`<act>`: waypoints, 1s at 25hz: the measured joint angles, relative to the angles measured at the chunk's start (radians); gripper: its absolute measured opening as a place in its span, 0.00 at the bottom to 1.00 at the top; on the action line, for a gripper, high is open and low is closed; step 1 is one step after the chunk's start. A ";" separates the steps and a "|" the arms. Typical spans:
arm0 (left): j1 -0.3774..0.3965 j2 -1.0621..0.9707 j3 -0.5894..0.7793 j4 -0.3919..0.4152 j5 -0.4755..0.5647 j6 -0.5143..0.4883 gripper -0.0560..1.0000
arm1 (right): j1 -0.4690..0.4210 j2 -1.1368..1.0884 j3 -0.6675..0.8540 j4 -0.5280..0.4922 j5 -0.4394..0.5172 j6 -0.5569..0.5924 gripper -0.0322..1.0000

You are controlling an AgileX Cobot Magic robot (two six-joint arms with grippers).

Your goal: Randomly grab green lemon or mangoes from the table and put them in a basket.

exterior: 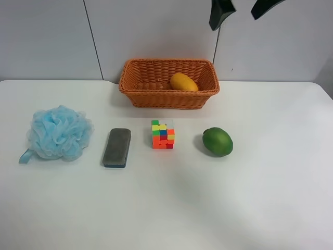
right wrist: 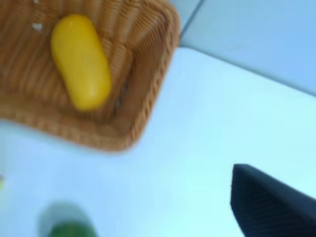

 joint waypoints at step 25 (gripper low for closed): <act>0.000 0.000 0.000 0.000 0.000 0.000 0.99 | 0.000 -1.365 1.182 0.006 -0.020 0.022 0.99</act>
